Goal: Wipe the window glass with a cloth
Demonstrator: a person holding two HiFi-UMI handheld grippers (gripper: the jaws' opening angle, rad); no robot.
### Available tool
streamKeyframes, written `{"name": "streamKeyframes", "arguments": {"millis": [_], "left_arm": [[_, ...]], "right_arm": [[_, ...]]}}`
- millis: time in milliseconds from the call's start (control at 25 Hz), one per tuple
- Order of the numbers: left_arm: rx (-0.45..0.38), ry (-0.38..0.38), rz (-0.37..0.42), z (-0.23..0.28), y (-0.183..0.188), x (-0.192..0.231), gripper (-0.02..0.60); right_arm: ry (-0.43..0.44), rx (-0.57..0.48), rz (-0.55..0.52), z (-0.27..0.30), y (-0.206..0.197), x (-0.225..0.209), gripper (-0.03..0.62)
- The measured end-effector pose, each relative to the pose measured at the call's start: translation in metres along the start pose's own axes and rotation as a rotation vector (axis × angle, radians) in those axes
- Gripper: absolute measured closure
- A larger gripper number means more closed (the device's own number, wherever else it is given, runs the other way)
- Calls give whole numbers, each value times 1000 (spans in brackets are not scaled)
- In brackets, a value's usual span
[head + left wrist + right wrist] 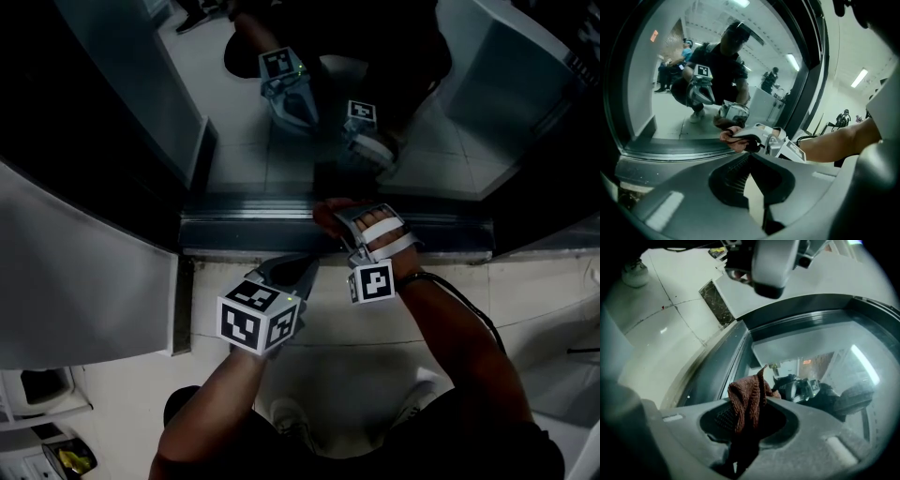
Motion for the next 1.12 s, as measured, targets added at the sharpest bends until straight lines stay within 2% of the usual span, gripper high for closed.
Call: {"name": "streamKeyframes", "arguments": {"millis": [80,280,480,640,800,1120], "left_arm": [[3,-2,4,0,0,-1,565],[10,-3,9,1,0,-1,565],[14,1,13,3,-1,-1,565],[16,2,16,3,-2,-1,565],[22,-4,15,4,-3,0,565],[14,-6,10,2,-3,3,565]], "right_arm": [[42,24,12,6,-5,14,519],[63,27,17,15,-5,23,519],[140,52,22,24,-16,47,518],[165,57,38,29,-19,56,519],[218,105,52,33,-25,64,518],[248,132,70,38,-28,69,519]]}}
Point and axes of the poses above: the fingertips, and each gripper's own axes: z forward along the fingers, x to its left, y out of its top, the point moved 2 cm from there along -z, backward along the fingers, and after that the axes turned 13 degrees about z, right-handed, at the moved point
